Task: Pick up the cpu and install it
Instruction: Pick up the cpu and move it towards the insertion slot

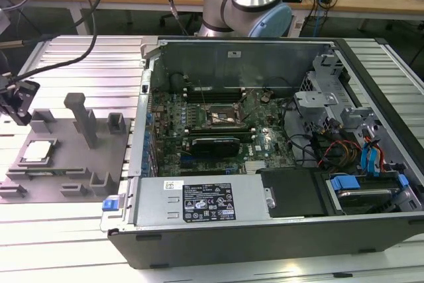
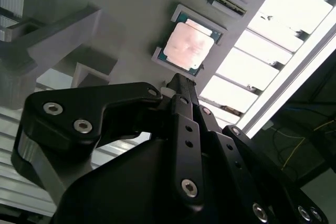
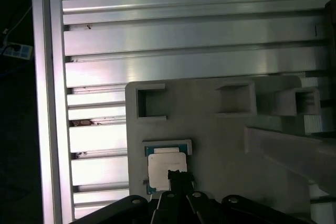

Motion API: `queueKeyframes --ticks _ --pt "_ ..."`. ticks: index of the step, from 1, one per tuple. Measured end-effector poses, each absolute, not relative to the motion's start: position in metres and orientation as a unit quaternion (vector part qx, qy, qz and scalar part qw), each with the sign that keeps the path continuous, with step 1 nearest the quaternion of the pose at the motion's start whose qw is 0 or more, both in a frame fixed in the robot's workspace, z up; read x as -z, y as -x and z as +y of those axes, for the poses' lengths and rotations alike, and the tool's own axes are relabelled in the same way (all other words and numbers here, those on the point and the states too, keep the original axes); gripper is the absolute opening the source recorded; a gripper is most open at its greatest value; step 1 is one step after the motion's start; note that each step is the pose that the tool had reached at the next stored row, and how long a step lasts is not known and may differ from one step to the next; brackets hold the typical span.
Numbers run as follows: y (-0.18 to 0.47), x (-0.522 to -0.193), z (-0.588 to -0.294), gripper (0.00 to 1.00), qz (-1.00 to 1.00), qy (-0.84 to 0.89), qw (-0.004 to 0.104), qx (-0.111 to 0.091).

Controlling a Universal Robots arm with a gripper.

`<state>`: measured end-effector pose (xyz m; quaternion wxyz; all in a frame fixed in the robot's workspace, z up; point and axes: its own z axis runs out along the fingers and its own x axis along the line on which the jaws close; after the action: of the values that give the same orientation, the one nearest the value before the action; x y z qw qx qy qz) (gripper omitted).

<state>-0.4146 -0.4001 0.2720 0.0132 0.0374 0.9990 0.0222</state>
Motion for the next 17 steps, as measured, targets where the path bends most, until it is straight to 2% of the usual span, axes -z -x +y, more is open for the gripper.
queueKeyframes --ticks 17 --pt "0.427 -0.243 -0.405 0.11 0.999 -0.037 0.013 -0.022"
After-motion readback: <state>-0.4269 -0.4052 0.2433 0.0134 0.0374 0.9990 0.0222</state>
